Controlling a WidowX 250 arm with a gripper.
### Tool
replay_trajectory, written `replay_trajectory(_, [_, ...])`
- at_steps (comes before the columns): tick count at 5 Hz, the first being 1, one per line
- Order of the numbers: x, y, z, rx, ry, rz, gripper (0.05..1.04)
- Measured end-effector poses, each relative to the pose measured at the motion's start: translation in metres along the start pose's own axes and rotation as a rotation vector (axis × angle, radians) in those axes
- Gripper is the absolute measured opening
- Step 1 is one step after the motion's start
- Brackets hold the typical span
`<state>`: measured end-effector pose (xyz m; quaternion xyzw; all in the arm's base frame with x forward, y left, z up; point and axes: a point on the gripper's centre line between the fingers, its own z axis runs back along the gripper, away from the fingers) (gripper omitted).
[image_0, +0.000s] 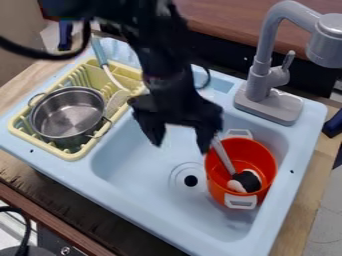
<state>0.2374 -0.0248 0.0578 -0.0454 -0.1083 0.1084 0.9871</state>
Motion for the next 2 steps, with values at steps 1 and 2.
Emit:
replay_trajectory(1, [0.005,-0.009,0.004,-0.029,0.020,0.009,0.999])
replay_trajectory(2, [-0.006,-0.009,-0.002,-0.024,0.036,-0.005,1.000])
